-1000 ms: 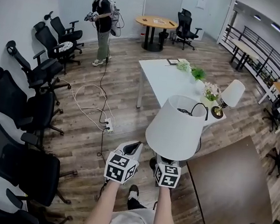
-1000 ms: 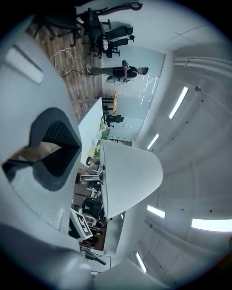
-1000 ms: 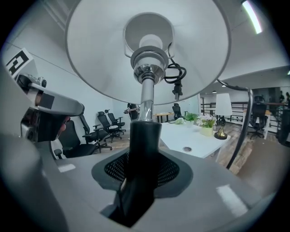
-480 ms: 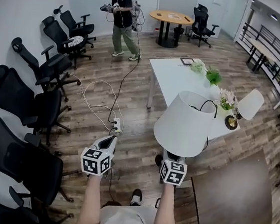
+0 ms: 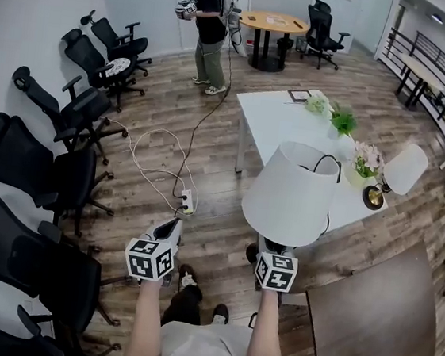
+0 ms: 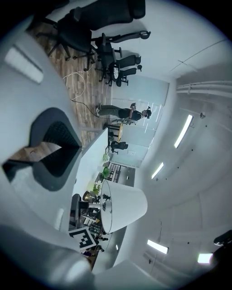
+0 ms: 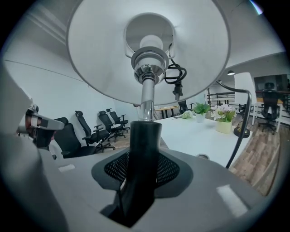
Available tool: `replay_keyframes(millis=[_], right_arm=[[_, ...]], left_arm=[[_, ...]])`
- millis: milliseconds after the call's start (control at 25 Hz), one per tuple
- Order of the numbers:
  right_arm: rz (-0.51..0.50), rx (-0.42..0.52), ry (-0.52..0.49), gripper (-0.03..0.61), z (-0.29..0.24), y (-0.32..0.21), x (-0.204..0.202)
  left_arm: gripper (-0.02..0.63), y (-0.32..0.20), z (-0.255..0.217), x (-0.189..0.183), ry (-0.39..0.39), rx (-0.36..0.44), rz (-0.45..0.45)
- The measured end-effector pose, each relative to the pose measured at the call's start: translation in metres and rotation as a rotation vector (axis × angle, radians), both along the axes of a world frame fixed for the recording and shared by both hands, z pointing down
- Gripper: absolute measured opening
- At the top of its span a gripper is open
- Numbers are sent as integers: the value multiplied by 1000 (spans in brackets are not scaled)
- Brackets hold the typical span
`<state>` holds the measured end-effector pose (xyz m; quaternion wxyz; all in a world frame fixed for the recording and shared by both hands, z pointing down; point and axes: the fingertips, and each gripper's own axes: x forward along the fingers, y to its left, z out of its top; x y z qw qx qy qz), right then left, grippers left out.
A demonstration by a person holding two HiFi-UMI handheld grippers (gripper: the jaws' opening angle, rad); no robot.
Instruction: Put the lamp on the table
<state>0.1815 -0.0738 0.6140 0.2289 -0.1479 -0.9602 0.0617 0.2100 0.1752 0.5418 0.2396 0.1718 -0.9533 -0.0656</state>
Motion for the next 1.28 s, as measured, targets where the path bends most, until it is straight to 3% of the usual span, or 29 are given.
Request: replay_keyframes(millis=[520, 880, 1080, 1280], right_arm=[[86, 18, 3, 164, 4, -8, -80], [241, 54, 0, 164, -4, -34, -140], [340, 62, -6, 164, -14, -40, -148], [410, 99, -3, 164, -22, -43, -145]], left_arm=[[0, -81, -3, -105, -14, 38, 239], [0, -130, 0, -185, -2, 47, 471], [0, -145, -4, -212, -6, 85, 579], [0, -143, 0, -227, 19, 120, 628]])
